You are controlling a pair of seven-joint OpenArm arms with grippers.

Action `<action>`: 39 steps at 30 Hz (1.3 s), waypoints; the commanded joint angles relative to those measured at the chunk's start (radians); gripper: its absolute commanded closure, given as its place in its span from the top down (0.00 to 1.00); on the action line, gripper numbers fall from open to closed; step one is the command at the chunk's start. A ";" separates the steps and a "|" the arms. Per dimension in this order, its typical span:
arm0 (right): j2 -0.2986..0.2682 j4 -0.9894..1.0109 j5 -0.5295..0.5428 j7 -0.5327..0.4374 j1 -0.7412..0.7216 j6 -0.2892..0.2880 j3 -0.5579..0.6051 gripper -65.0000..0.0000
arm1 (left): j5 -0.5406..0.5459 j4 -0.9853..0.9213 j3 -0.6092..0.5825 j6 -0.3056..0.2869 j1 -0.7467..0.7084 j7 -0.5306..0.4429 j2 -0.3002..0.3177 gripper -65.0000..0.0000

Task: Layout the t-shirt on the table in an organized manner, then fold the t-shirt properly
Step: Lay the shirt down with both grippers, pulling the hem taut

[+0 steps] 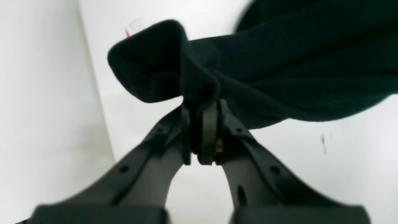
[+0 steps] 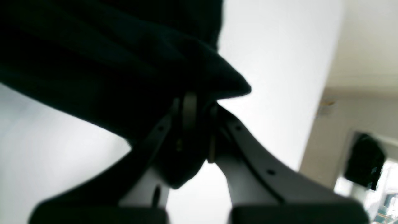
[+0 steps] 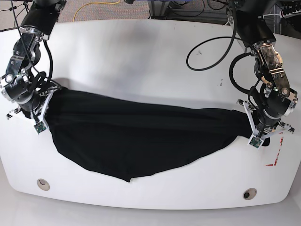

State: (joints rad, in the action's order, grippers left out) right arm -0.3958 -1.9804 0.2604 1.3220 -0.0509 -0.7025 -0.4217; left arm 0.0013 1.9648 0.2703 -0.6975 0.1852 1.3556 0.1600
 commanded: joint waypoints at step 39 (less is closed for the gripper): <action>0.091 -0.038 -0.028 -0.006 0.339 0.004 -0.041 0.01 | -0.031 0.015 0.105 -0.001 -0.416 -0.003 0.117 0.00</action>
State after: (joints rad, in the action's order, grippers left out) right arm -0.2848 -2.0010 0.2707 1.3060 0.2871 -0.7040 -0.4507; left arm 0.0128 1.9656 0.3622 -0.7002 -0.2256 1.3354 0.2588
